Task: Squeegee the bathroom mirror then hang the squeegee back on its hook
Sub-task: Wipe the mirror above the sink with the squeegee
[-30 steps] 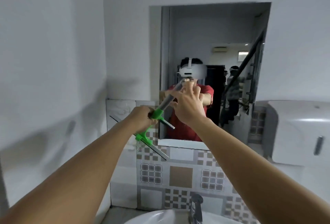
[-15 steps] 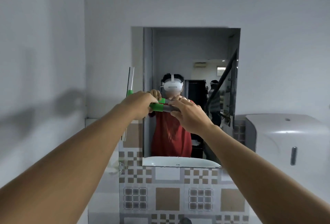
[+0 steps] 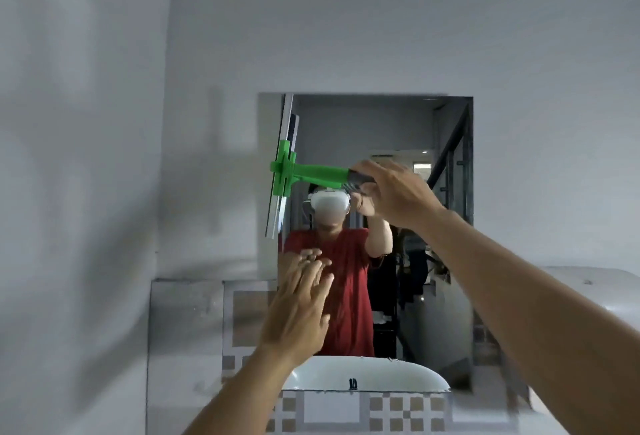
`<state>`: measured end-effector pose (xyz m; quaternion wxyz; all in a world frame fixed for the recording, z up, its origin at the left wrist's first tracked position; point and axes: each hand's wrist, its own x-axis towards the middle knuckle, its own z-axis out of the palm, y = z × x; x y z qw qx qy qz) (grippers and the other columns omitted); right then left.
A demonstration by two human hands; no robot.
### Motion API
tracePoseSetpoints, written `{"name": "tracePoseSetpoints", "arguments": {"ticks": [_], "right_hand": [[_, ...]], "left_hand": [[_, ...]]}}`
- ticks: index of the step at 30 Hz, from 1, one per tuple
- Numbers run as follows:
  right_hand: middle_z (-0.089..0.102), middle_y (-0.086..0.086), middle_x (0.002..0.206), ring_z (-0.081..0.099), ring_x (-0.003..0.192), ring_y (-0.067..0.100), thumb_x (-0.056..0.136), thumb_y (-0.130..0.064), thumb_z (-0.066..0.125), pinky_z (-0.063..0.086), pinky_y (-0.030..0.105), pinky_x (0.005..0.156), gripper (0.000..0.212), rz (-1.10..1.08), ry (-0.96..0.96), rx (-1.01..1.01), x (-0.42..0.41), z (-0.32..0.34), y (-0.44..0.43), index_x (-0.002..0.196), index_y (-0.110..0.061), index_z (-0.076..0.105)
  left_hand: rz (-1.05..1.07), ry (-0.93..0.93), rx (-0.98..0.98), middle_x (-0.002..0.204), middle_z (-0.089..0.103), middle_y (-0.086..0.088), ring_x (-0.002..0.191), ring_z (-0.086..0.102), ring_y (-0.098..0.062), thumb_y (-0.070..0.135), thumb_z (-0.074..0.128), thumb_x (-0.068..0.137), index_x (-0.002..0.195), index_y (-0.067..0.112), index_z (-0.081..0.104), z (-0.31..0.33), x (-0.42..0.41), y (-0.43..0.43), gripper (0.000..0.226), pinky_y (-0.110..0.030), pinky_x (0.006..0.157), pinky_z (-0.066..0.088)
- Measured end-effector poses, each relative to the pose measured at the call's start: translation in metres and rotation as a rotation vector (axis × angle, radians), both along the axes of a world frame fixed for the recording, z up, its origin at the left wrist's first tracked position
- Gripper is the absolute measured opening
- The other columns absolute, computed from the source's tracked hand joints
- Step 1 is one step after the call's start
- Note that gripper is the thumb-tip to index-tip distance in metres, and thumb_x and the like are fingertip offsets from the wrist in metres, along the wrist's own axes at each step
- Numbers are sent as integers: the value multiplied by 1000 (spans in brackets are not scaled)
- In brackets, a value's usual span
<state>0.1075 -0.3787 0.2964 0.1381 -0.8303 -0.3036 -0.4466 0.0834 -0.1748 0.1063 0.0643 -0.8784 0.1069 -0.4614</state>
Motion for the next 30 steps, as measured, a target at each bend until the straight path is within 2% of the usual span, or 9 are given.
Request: {"name": "tracePoseSetpoints", "arguments": {"ticks": [2, 5, 8, 11, 14, 18, 22, 26, 30], "right_hand": [[63, 8, 120, 58, 112, 32, 99, -22, 53, 50, 53, 95, 47, -43, -9, -52, 3, 13, -4, 139, -44, 40], [60, 8, 125, 55, 118, 31, 101, -22, 54, 47, 52, 100, 60, -82, -4, -132, 8, 25, -6, 146, -54, 30], [59, 9, 118, 56, 113, 29, 102, -21, 51, 49, 50, 96, 59, -89, -37, -169, 15, 32, -3, 147, -53, 31], [56, 8, 112, 56, 107, 28, 103, -20, 50, 50, 48, 92, 61, -89, -34, -184, 22, 31, 2, 149, -54, 29], [54, 7, 111, 55, 108, 28, 102, -18, 49, 49, 49, 95, 63, -85, -40, -209, 29, 29, 6, 149, -55, 27], [53, 7, 113, 54, 111, 29, 101, -15, 51, 48, 49, 95, 67, -102, -71, -239, 31, 32, 3, 151, -53, 26], [43, 0, 103, 52, 106, 26, 102, -15, 49, 48, 50, 94, 66, -103, -85, -222, 29, 36, -5, 150, -53, 26], [49, 5, 106, 56, 100, 28, 102, -11, 48, 53, 42, 80, 66, -141, -59, -139, 33, 37, -42, 150, -52, 27], [52, 11, 111, 57, 105, 34, 101, -15, 50, 57, 52, 83, 64, -185, -35, -71, 33, 36, -79, 150, -50, 29]], "left_hand": [[77, 113, 27, 163, 32, -19, 150, 24, -35, 36, 89, 61, 151, 13, 47, -16, 14, 1, 102, -52, 114, 42], [114, 145, -15, 159, 33, -23, 145, 27, -38, 20, 96, 43, 152, 14, 45, -24, 32, 6, 120, -52, 109, 47], [117, 114, 11, 155, 43, -23, 142, 31, -37, 10, 96, 39, 151, 16, 42, -26, 45, 12, 125, -50, 107, 49], [108, 107, 4, 160, 36, -22, 147, 33, -38, 7, 93, 43, 158, 19, 34, -25, 50, 16, 130, -50, 110, 46], [101, 123, 20, 162, 32, -21, 144, 38, -39, 10, 93, 44, 159, 21, 29, -23, 54, 19, 132, -51, 109, 47], [93, 131, 19, 160, 37, -18, 141, 43, -37, 12, 95, 42, 157, 22, 35, -21, 51, 19, 130, -49, 103, 53], [88, 128, 39, 159, 39, -18, 140, 45, -38, 15, 95, 44, 155, 22, 39, -19, 49, 19, 124, -48, 104, 52], [79, 124, 32, 162, 34, -19, 143, 42, -39, 11, 92, 50, 158, 22, 34, -20, 48, 20, 123, -50, 108, 49], [79, 104, 31, 160, 38, -19, 142, 44, -40, 7, 92, 47, 156, 21, 39, -21, 50, 19, 121, -50, 108, 48]]}}
